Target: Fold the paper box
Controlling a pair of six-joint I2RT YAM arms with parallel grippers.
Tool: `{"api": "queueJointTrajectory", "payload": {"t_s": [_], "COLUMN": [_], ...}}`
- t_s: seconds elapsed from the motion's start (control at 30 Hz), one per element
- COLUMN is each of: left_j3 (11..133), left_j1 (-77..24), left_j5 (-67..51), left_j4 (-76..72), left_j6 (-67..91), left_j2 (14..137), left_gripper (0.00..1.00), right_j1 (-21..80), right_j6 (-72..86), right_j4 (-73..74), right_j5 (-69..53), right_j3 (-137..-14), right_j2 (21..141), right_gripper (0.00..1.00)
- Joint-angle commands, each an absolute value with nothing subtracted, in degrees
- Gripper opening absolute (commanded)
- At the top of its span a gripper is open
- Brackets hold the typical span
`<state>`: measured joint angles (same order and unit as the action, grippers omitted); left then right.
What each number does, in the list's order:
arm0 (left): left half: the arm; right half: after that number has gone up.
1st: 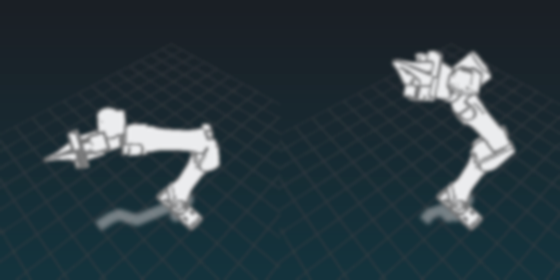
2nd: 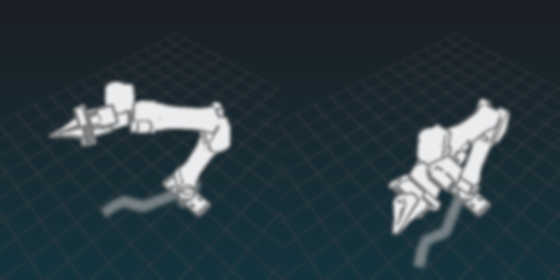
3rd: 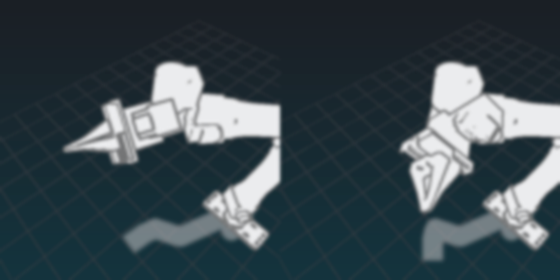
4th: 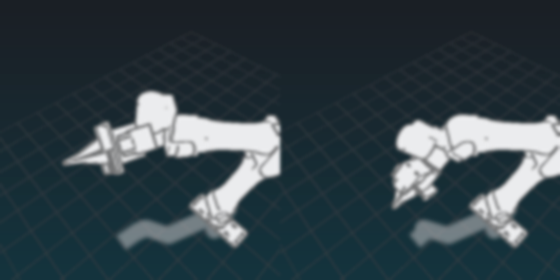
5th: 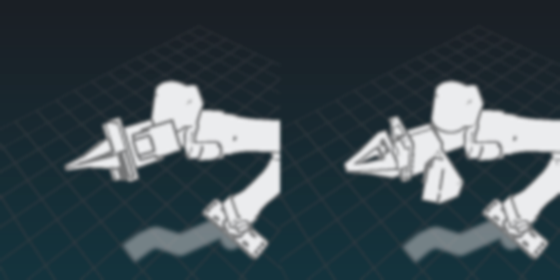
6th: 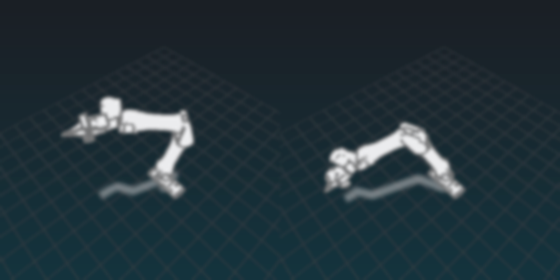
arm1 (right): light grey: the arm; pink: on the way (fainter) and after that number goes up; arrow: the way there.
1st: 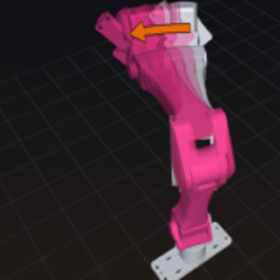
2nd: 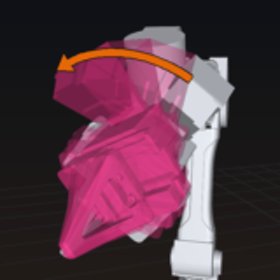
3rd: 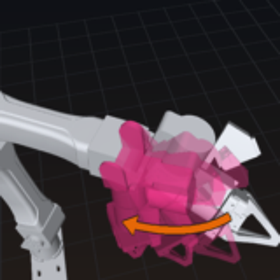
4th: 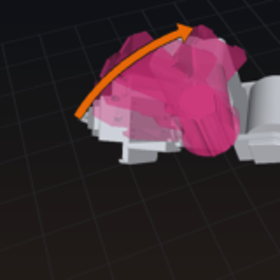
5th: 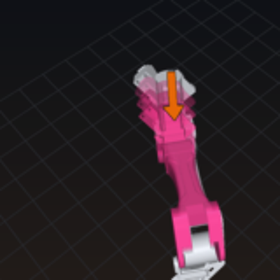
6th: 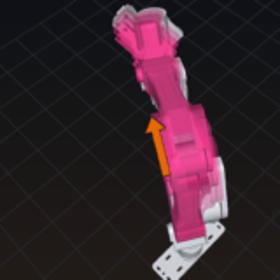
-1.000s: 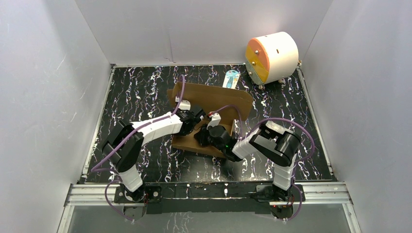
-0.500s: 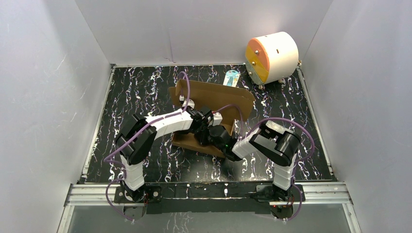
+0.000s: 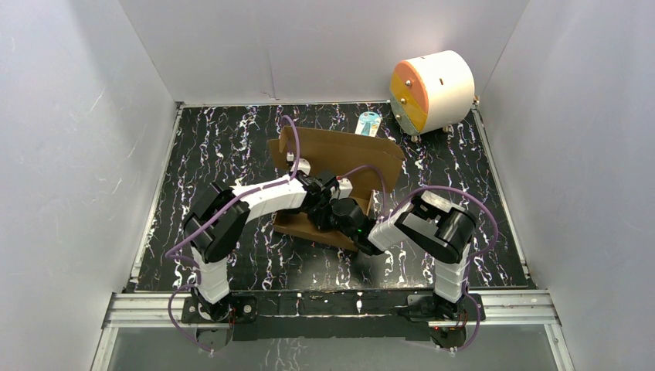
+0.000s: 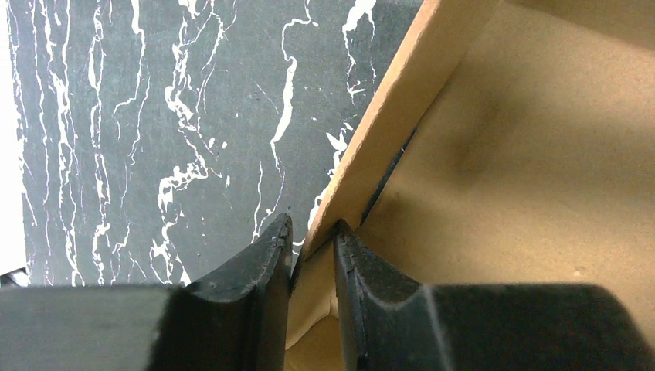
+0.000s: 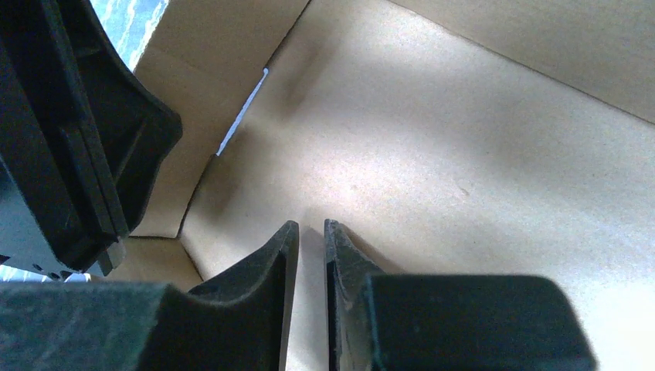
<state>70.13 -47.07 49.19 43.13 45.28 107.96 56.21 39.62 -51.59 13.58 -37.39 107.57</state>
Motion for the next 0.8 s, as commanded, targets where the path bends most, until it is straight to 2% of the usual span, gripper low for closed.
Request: {"api": "queueJointTrajectory", "payload": {"t_s": [0.0, 0.13, 0.27, 0.53, 0.67, 0.77], "left_j3": [64.4, 63.2, 62.3, 59.9, 54.7, 50.6], "left_j1": [-48.8, -49.2, -48.9, -46.7, -43.2, -39.2], "left_j5": [48.1, 44.5, 41.7, 33.9, 24.7, 18.2], "left_j4": [44.5, 43.1, 39.6, 34.3, 27.2, 23.4], "left_j6": [43.2, 42.2, 39.4, 36.3, 34.7, 34.9], "left_j2": [115.4, 108.0, 98.9, 89.5, 81.8, 76.4], "left_gripper": [0.22, 0.31, 0.35, 0.48, 0.56, 0.57], "right_j1": [56.3, 56.3, 56.3, 56.3, 56.3, 56.3], "right_j6": [38.1, 36.9, 36.2, 35.6, 35.5, 35.6], "right_j4": [-52.1, -52.8, -53.2, -53.4, -53.3, -53.6], "right_j5": [13.1, 13.2, 12.8, 11.7, 11.3, 10.8], "right_j3": [-38.4, -37.9, -38.1, -38.4, -38.4, -38.6], "right_j2": [108.4, 107.8, 108.0, 108.4, 108.5, 109.1], "right_gripper": [0.28, 0.28, 0.28, 0.28, 0.28, 0.28]}}
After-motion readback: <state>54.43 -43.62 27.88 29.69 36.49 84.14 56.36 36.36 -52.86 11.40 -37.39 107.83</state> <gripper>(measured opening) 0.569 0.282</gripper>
